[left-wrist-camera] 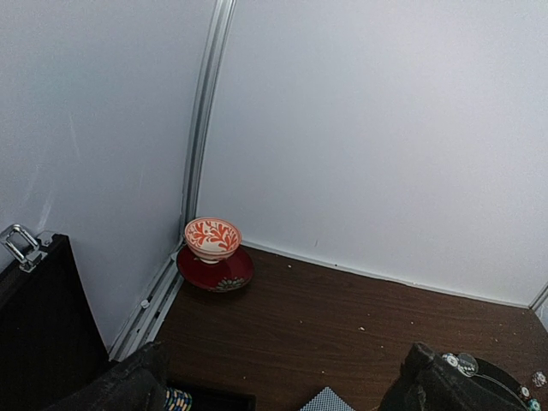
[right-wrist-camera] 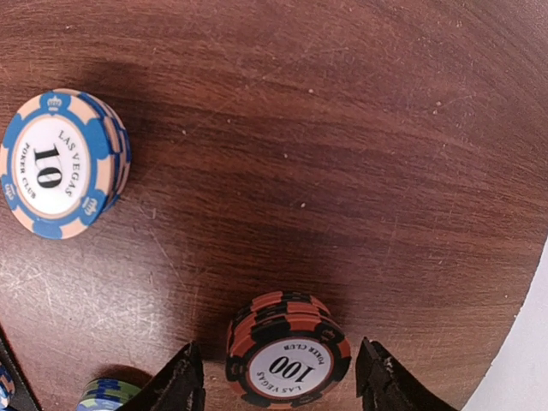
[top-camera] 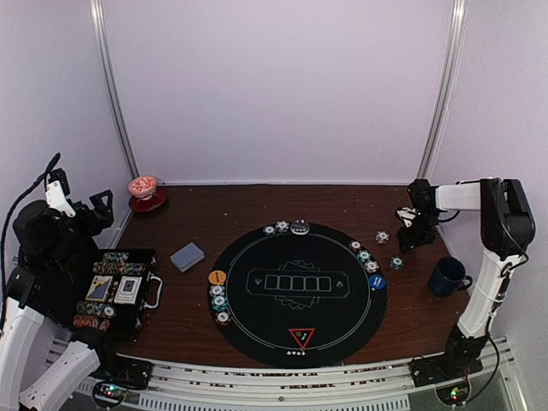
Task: Distribute texas hold em gaming equipment
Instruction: Pick up the pile of poker chips from the pile of poker chips.
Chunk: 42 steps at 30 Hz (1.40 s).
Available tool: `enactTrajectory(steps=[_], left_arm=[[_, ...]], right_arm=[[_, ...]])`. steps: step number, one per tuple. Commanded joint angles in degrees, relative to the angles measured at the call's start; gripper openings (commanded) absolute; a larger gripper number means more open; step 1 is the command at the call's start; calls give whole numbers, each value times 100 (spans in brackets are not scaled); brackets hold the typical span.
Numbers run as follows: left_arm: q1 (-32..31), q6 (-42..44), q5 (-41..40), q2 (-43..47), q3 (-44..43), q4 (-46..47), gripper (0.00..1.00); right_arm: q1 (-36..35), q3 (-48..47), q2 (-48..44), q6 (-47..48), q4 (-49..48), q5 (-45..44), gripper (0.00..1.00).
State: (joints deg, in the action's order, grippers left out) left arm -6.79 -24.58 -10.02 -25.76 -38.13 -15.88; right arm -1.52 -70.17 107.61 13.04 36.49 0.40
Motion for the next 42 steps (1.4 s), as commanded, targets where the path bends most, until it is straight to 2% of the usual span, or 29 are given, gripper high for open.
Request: enactTrajectory(steps=[1,14,24,38,42], left_arm=[[43,-12,37,54,60,331,98],[39,-12,36,74,60,331,98],[43,-13,38,71,59,331,98],[38,-12,11,80,60,331,98],[38,-12,9,47,51,331,98]], right_arm=[[9,-40,49,-98,-77,-106,60],[49,-62,69,-86,-49,-5,48],[77,-67,-32,-101,-74,-14,33],[29,-85,-830,-155,-190,147,28],[-427,-188,-1085,-119,-186,232,28]])
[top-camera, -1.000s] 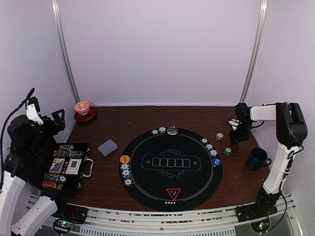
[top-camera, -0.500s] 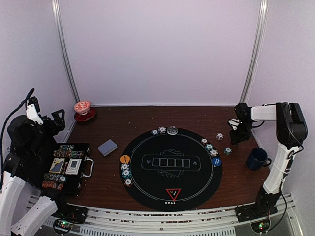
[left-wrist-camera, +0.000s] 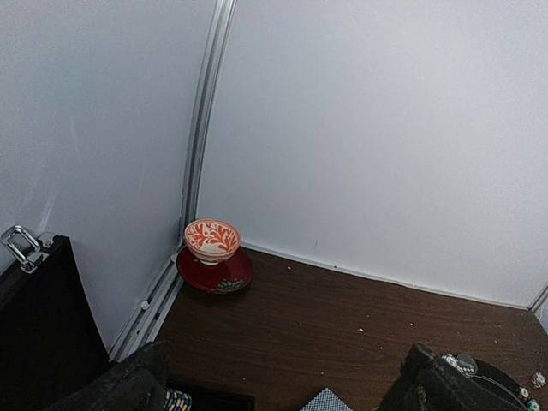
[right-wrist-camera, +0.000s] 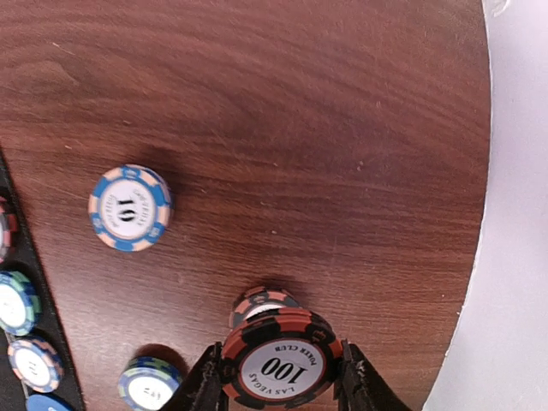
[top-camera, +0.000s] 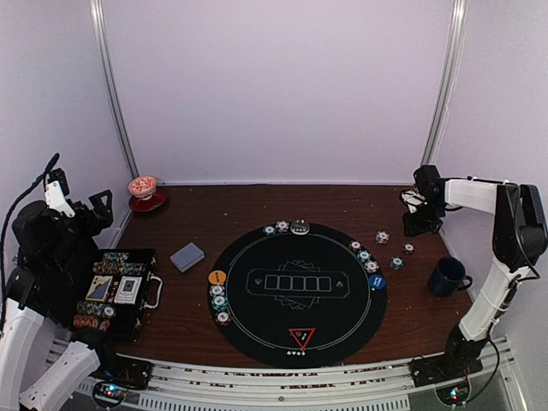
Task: Distribute texas hold em gaming equipment
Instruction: Pick up the pile of poker chips from the pile of poker chips, then place the poker chips pile in the dealer area.
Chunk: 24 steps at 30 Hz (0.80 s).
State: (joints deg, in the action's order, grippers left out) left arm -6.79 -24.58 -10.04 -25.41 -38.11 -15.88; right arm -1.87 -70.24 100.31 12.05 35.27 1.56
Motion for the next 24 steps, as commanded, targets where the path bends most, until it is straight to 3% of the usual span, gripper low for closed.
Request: enactTrajectory(steps=[1,9,20,24], left_arm=[[38,-12,9,18,57,331,98],[43,-13,-16,-50,67,340,98],[85,14,-55,-69,77,359,98],[91,14,-24,-81,76,358,98]], right_arm=[[-581,-220,-417,-19,-66,124,28],[-2345,-1189,-136,-50,-28,55,29],[-4066,-4771,2347,323,784,-58,29],[-4485,-5618,3211,464,848,-306,29]])
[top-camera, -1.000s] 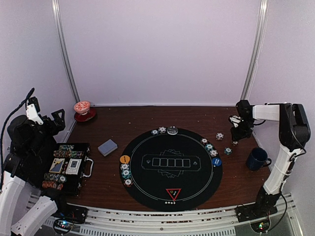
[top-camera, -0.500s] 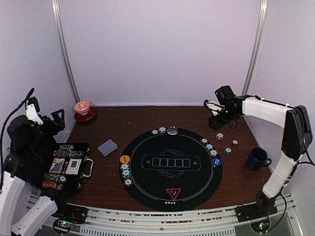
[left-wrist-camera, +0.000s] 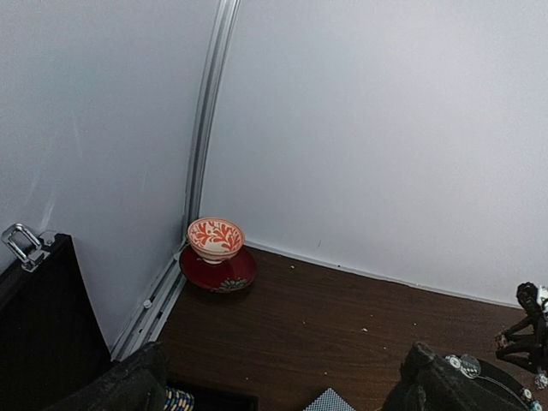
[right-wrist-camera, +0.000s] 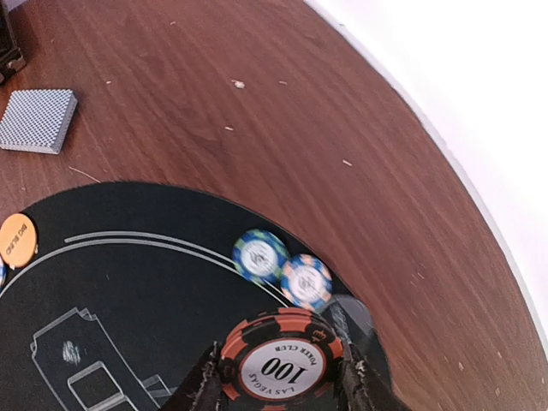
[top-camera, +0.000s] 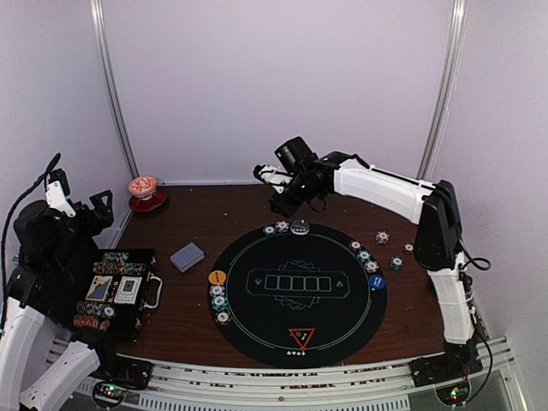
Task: Distribute texas hold em gaming equipment
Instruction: Place the poker chips pile in the dealer area.
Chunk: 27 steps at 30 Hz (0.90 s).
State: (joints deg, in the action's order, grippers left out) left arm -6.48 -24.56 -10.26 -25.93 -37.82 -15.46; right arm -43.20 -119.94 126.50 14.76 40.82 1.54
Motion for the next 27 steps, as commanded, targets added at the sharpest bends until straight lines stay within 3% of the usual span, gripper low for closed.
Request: enactTrajectory(steps=[1,10,27], left_arm=[[64,8,12,-34,48,316,98],[64,-6,65,-42,46,320,98],[59,-14,66,-70,47,329,98]], right_arm=[[-424,-798,748,221,276,-360,29],[-715,-1150,1550,216,-382,-606,29],[-699,-1227,2218,246,-1160,-1269,29]])
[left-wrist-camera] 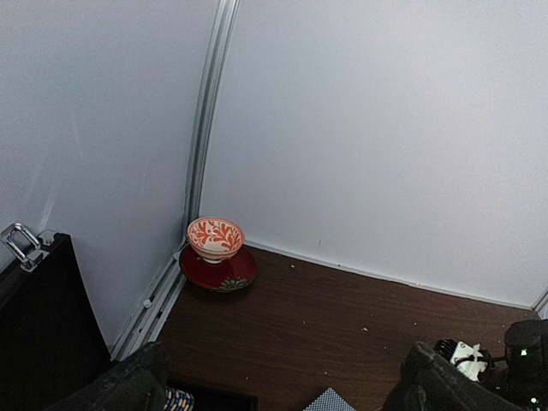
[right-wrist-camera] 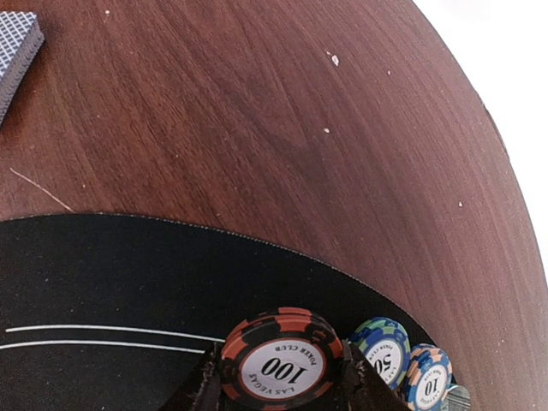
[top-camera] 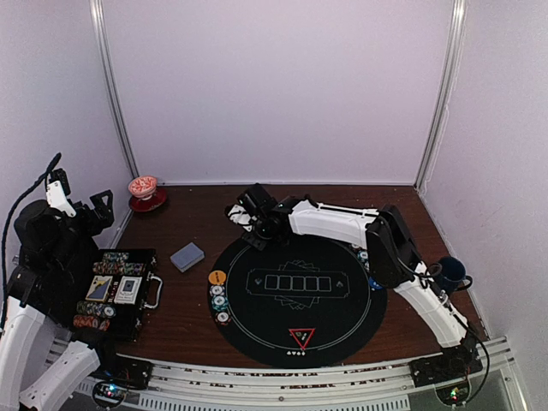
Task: Distribute texas hold em gaming equipment
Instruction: Place the poker chips pile in the dealer area.
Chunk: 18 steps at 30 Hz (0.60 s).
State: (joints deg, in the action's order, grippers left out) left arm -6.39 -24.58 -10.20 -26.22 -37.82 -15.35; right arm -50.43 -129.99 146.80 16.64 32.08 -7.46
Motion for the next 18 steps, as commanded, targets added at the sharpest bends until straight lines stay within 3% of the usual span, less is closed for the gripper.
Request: enactTrajectory(steps=[1,18], left_arm=[[56,-12,61,-41,47,314,98],[58,-21,88,-61,47,314,98]], right_arm=[[26,-234,217,65,-314,-419,29],[217,-374,483,10,-375,-516,30]])
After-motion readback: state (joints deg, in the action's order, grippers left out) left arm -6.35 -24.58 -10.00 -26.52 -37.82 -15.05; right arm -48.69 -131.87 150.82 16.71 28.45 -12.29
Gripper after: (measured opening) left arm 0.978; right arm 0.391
